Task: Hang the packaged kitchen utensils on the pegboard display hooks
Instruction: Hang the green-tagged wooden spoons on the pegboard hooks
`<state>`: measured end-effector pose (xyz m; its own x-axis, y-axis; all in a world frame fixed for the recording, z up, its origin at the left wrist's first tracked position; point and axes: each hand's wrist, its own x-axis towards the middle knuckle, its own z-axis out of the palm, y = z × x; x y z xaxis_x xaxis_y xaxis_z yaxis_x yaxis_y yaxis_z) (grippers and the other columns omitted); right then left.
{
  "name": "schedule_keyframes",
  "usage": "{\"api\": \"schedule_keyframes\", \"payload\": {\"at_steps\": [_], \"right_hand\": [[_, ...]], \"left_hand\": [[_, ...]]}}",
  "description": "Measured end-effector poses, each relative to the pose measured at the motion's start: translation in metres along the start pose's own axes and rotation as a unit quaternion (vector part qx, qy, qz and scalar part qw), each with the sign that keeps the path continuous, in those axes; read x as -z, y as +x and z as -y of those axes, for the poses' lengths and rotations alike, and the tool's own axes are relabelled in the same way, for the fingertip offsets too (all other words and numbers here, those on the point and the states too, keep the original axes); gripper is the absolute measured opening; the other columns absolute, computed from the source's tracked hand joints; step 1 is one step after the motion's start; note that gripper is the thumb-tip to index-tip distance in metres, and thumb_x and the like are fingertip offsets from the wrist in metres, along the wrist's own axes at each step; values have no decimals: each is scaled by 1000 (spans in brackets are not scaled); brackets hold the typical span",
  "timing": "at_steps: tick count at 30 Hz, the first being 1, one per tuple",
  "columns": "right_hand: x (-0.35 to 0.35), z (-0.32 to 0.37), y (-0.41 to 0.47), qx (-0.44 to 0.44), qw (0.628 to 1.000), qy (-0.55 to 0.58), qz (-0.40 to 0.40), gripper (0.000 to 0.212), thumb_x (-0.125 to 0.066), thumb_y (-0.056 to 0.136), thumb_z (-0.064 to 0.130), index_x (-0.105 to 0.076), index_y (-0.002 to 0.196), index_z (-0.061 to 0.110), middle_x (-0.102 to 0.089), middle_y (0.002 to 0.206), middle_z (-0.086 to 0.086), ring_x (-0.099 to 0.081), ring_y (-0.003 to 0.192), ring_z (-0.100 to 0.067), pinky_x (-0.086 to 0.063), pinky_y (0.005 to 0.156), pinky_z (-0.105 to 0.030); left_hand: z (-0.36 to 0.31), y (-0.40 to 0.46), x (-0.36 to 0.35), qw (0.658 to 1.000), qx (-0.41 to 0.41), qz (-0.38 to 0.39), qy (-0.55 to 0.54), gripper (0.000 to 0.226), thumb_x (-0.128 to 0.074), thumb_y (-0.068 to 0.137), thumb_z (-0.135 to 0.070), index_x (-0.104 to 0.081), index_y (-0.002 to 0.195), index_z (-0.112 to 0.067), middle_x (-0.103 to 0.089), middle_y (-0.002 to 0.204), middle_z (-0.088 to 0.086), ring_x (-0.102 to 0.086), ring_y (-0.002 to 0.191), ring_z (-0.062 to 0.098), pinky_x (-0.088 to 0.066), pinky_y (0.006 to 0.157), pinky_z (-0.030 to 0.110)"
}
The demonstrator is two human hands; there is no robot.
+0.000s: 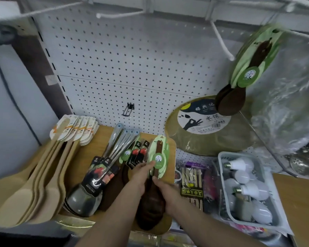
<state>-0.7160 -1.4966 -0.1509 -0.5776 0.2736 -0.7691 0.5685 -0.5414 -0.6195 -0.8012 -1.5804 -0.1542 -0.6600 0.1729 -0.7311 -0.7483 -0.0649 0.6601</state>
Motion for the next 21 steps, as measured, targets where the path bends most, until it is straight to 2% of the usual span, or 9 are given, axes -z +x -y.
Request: {"api": "schedule_keyframes", "payload": {"at_steps": [3, 5, 8, 11, 13, 16, 18, 21], "right_hand": [[-16, 3, 2, -13, 1000, -11, 19, 15, -76, 90, 16, -72, 101, 7, -78, 79, -13, -74, 78, -31, -59, 67, -37], [-25, 8, 2, -1, 999, -29, 22, 13, -77, 90, 18, -71, 97, 8, -77, 77, -11, -73, 79, -30, -59, 70, -37], [-34, 13, 12, -4, 998, -56, 20, 12, -77, 90, 19, -71, 93, 8, -77, 78, -10, -73, 80, -30, -61, 80, -42], [-37, 10, 25, 16, 997, -76, -13, 30, -83, 84, 24, -73, 107, 7, -79, 89, -12, -76, 82, -32, -62, 83, -46], [-32, 6, 32, 22, 995, -88, -38, 40, -85, 80, 30, -73, 112, 9, -79, 95, -11, -76, 85, -31, -62, 83, -45], [-24, 7, 34, 43, 990, -119, -57, 31, -79, 86, 37, -72, 105, 13, -77, 103, -9, -73, 89, -24, -59, 77, -33], [-22, 10, 33, 63, 984, -159, -55, 32, -71, 91, 47, -71, 103, 18, -75, 105, -6, -71, 92, -22, -57, 82, -34], [-25, 12, 29, 86, 973, -211, -42, 44, -59, 94, 59, -70, 111, 20, -74, 107, -5, -70, 99, -24, -56, 93, -40]], "left_hand": [[-6, 9, 13, 1000, 0, -16, -18, 45, -88, 75, -28, -68, 111, -11, -73, 106, 14, -70, 99, 33, -56, 94, 48], [-11, 15, 20, 999, -2, -20, -24, 53, -91, 70, -32, -68, 113, -10, -73, 107, 14, -70, 100, 35, -56, 95, 50], [-19, 19, 29, 999, -12, -22, -20, 42, -88, 75, -33, -68, 106, -13, -72, 104, 11, -68, 101, 32, -55, 96, 49], [-21, 27, 31, 999, -21, -28, 1, 41, -89, 73, -33, -72, 106, -16, -72, 105, 9, -67, 102, 32, -55, 95, 49], [-20, 31, 27, 999, -31, -36, 19, 34, -90, 71, -29, -77, 100, -18, -75, 103, 10, -69, 99, 32, -56, 94, 49], [-19, 33, 20, 997, -33, -55, 50, 17, -86, 77, -24, -74, 88, -22, -71, 95, 6, -66, 98, 29, -54, 96, 43], [-18, 35, 18, 997, -31, -55, 50, 16, -83, 81, -23, -75, 94, -21, -69, 95, 6, -63, 98, 29, -53, 91, 39], [-19, 32, 19, 997, -23, -51, 43, 15, -82, 83, -24, -75, 96, -22, -70, 101, 9, -64, 100, 32, -54, 93, 42]]}}
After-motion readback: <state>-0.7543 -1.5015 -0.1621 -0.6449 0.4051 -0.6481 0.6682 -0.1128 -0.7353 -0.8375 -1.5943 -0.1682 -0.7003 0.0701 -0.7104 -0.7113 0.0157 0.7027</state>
